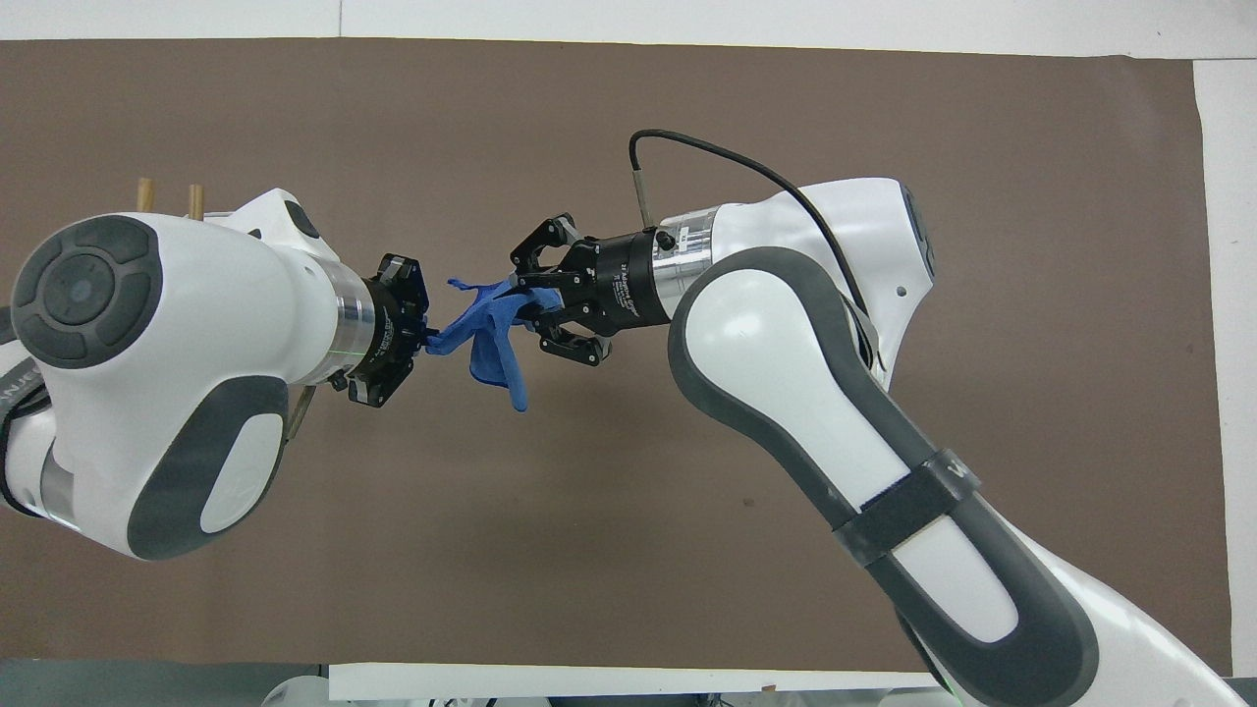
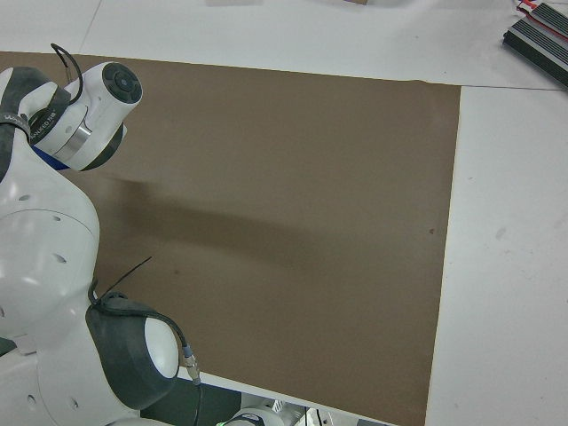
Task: Right arm passes towel to left arm to hang
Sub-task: 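Carry the towel to the rack while the right gripper withdraws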
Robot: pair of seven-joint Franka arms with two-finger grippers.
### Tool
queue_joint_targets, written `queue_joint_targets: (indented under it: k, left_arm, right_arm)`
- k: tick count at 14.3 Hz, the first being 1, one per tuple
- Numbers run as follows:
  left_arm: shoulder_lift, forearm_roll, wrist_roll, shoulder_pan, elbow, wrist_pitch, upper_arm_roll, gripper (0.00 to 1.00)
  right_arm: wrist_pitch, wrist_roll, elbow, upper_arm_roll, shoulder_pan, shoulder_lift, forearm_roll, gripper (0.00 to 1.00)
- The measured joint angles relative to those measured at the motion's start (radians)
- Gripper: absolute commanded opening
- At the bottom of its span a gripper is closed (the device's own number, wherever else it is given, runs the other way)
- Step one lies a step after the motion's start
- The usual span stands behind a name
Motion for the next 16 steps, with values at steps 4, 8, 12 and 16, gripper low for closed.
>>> queue_joint_targets:
  k: [4,8,12,16]
  left_arm:
    - [0.049,0.000,0.006,0.012,0.107,-0.007,0.003,0.00]
    - [0.077,0.001,0.031,0.013,0.140,-0.030,0.003,0.00]
    - [0.078,0.001,0.034,0.015,0.164,-0.039,0.003,0.00]
    - [0.079,0.106,0.108,0.020,0.235,-0.105,0.004,0.00]
  right_arm:
    - [0.000,0.000,0.000,0.000,-0.001,0.000,0.000,0.57]
    - [0.005,-0.035,0.000,-0.001,-0.003,-0.002,0.000,1.00]
    - [0.019,-0.206,-0.001,-0.014,-0.009,-0.003,-0.069,1.00]
    - [0.005,-0.253,0.002,-0.016,-0.034,-0.004,-0.503,1.00]
